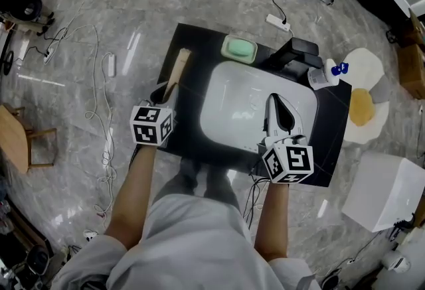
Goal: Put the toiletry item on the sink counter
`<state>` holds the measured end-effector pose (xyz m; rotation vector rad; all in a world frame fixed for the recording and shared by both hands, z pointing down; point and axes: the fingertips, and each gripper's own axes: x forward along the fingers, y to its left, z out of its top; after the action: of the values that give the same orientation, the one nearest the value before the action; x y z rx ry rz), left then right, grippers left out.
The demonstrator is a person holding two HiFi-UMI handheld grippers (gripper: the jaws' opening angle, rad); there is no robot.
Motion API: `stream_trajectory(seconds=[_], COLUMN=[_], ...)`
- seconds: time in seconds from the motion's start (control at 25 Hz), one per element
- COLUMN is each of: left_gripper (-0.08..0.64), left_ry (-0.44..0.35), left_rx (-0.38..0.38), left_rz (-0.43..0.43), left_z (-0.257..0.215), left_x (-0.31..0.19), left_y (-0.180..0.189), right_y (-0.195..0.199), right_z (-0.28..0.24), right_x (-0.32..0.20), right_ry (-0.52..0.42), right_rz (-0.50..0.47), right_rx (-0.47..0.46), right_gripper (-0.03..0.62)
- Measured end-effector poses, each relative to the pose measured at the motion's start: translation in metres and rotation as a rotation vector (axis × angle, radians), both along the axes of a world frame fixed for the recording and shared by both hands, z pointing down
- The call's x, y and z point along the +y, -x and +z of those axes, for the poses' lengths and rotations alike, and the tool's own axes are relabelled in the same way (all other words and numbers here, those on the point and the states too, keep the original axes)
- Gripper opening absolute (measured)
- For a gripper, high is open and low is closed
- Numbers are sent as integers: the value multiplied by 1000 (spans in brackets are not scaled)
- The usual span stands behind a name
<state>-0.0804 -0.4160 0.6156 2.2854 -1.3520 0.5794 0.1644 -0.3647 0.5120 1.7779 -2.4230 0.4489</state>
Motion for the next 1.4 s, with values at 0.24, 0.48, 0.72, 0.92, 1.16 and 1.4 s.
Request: stream_trajectory(seconds=[0.24,0.48,0.72,0.92,1.16,1.4], left_gripper=[51,52,53,54,55,58], left_ry=[65,139,178,208,223,229], left_rx=[-32,-40,-56,-68,-74,-83], left_rz=[12,3,5,5,2,4], left_z=[28,51,65,76,82,84], left_x=[0,1,0,2,3,3], left_y=[-6,-4,-5,-8,-10,-10], right_y=[-2,-2,-5,-9,-15,-19], right_z=[3,7,10,11,13,14], right_x=[-3,-6,-9,-10,-6,-4], right_ry=[2,11,14,16,21,23], right_rz=[-3,-3,6,11,24,35], right_rx=[5,2,1,1,3,2], right_gripper=[3,3,3,3,3,3])
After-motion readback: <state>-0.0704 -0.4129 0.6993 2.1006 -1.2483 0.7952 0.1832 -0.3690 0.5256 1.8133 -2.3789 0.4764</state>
